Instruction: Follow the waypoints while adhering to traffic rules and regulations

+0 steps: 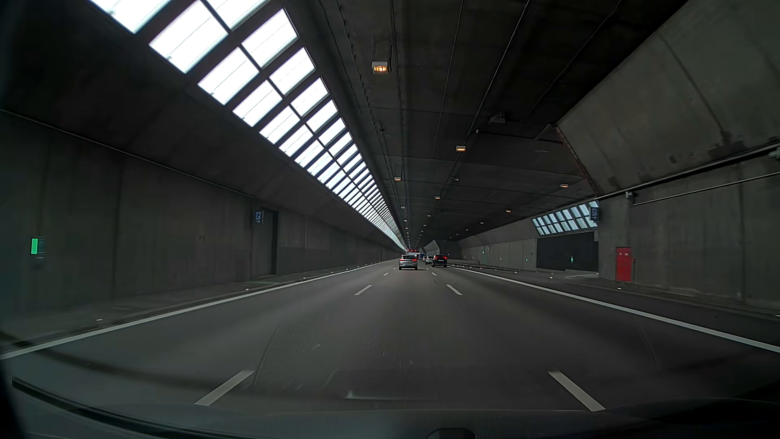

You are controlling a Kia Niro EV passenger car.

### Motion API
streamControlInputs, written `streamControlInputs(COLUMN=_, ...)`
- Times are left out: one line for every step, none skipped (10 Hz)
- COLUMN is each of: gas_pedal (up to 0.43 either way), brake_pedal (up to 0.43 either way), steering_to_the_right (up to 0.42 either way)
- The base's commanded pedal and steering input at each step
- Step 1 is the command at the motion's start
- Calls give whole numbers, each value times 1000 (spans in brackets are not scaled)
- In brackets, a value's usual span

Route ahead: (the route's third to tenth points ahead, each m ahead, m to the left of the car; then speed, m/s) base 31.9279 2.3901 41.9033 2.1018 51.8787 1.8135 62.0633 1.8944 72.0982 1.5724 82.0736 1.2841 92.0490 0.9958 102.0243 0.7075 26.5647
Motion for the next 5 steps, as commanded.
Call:
streamControlInputs(gas_pedal=79, brake_pedal=0, steering_to_the_right=0)
streamControlInputs(gas_pedal=79, brake_pedal=0, steering_to_the_right=-1)
streamControlInputs(gas_pedal=79, brake_pedal=0, steering_to_the_right=-1)
streamControlInputs(gas_pedal=79, brake_pedal=0, steering_to_the_right=0)
streamControlInputs(gas_pedal=79, brake_pedal=0, steering_to_the_right=0)
